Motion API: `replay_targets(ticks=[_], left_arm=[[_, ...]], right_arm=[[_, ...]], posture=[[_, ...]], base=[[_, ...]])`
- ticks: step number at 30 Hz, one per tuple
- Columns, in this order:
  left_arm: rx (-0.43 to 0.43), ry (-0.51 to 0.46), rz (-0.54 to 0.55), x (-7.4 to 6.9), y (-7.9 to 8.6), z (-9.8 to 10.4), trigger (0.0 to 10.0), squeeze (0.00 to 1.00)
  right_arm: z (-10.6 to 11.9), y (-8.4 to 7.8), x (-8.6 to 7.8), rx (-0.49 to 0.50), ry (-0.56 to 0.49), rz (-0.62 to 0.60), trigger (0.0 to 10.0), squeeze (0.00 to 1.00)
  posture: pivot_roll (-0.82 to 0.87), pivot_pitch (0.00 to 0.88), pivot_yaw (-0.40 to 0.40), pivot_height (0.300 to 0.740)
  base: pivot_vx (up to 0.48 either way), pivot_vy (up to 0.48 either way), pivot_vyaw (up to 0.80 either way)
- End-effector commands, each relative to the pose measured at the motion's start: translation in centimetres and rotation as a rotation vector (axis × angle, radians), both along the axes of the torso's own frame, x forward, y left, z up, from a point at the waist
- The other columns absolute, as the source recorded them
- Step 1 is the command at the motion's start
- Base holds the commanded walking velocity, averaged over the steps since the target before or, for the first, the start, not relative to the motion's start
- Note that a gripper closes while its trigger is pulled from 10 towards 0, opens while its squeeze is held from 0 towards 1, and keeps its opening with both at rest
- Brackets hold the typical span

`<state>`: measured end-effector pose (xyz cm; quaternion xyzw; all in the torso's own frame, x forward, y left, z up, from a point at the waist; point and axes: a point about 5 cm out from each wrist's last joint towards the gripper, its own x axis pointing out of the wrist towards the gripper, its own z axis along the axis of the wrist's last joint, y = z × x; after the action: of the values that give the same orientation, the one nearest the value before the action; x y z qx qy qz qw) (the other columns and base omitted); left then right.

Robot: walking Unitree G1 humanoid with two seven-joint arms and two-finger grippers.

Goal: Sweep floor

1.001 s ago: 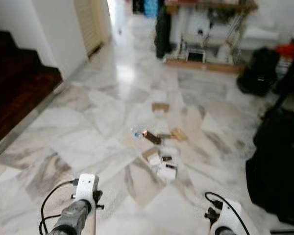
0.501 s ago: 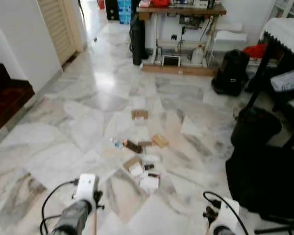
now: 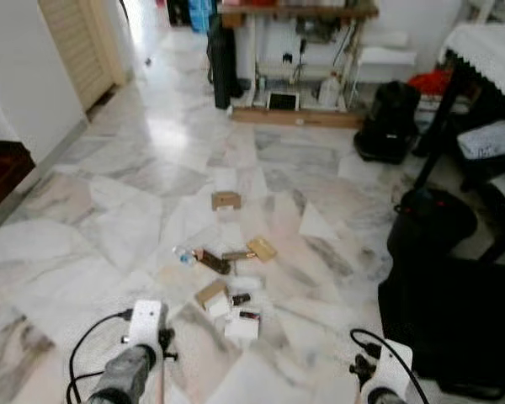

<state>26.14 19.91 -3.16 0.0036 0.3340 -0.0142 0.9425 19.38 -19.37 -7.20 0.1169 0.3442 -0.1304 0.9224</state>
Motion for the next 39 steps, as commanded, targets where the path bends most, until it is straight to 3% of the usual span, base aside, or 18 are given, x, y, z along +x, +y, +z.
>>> replay_targets(ticks=[1, 16, 28, 39], left_arm=[[0.008, 0.004, 0.029, -0.3, 1.0, 0.0, 10.0, 0.0], [0.005, 0.006, 0.053, -0.6, 1.2, -0.2, 10.0, 0.0], [0.003, -0.048, 0.048, 0.2, 1.0, 0.5, 10.0, 0.0], [0.116, -0.176, -0.031, 2.7, 2.7, 3.4, 10.0, 0.0]], right_arm=[[0.4, 1.0, 1.0, 0.032, -0.037, 0.015, 10.0, 0.0], [1.0, 0.1, 1.7, 0.008, -0.063, 0.022, 10.0, 0.0], [2.0, -0.6, 2.9, -0.049, -0.117, 0.067, 10.0, 0.0], [4.0, -3.4, 4.5, -0.314, -0.165, 0.142, 10.0, 0.0]], posture=[[0.06, 0.006, -0.022, 0.74], [0.06, 0.016, -0.036, 0.74], [0.04, 0.021, -0.058, 0.74], [0.05, 0.038, -0.042, 0.74]], base=[[0.311, 0.0, 0.0], [0.299, 0.0, 0.0], [0.0, 0.0, 0.0], [0.0, 0.0, 0.0]])
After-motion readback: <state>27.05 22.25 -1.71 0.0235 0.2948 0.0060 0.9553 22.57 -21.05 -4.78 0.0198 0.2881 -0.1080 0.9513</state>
